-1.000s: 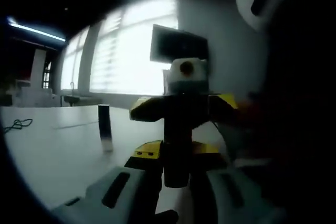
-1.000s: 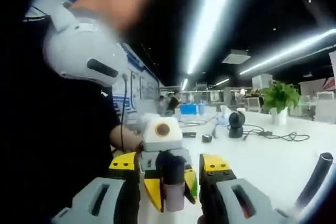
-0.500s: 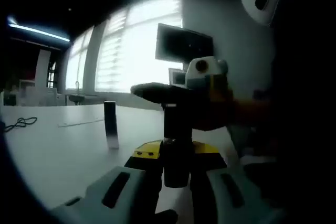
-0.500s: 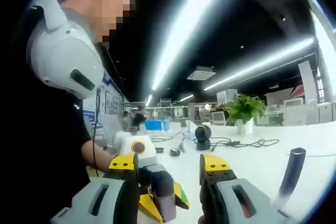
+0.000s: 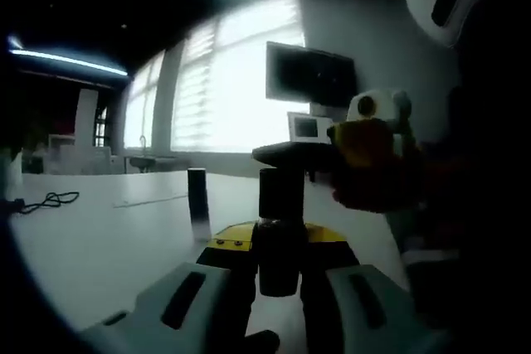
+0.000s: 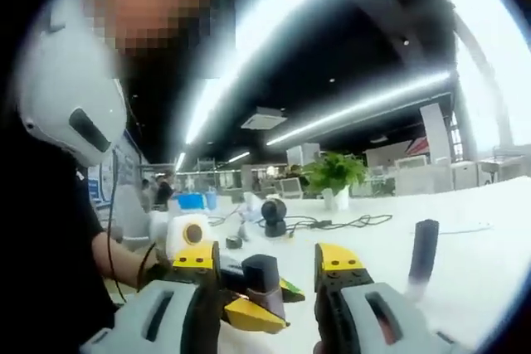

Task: Pick up cosmetic bottle twist off cap place on table pick up cap screw tight cap place on table

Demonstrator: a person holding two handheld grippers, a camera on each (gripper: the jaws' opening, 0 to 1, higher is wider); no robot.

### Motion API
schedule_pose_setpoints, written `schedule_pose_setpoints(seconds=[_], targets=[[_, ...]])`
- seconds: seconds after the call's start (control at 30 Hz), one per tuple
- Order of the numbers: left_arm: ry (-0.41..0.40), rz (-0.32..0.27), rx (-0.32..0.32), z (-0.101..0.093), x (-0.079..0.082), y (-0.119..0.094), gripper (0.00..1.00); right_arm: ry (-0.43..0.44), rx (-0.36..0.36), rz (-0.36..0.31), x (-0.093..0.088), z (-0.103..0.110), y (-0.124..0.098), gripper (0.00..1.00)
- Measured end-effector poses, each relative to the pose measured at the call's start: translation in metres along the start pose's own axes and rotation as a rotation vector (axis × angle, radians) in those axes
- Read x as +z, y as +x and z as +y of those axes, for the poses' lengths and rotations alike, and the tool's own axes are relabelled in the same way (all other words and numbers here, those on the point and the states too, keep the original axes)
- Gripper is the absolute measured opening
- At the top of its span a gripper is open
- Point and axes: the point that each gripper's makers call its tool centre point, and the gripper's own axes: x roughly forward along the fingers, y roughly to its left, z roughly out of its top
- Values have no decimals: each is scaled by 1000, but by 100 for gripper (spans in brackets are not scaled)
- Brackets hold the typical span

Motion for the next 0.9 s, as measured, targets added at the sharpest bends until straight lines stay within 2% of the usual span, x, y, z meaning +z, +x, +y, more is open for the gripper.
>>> schedule_pose_setpoints(seconds=[0.1, 0.2, 0.37, 0.43, 0.47, 0.53, 0.57, 0.63, 0.73, 0.9], targets=[[0, -1, 13, 1, -1, 2, 10, -31, -77, 9, -3, -4, -1, 34], [2, -6, 32, 3, -2, 4, 10, -17, -147, 16, -9, -8, 1, 33], [24, -1, 71, 8, -2, 7, 10, -35, -198, 12, -11, -7, 8, 30], [26, 8, 101, 13, -3, 9, 10, -50, -217, 17, -12, -6, 11, 25], [25, 7, 108, 15, -2, 9, 10, -80, -256, 33, -13, -11, 11, 25], [26, 4, 132, 20, -2, 9, 10, -79, -288, 15, -11, -12, 14, 25], [28, 5, 147, 23, -3, 9, 10, -80, -331, 24, -12, -17, 14, 25], [38, 9, 174, 28, -3, 11, 10, -88, -363, 31, -15, -19, 18, 24], [40, 3, 189, 30, -1, 14, 10, -132, -445, 31, -15, -27, 17, 22], [55, 5, 185, 28, 0, 19, 10, -107, -433, 46, -20, -26, 25, 18]])
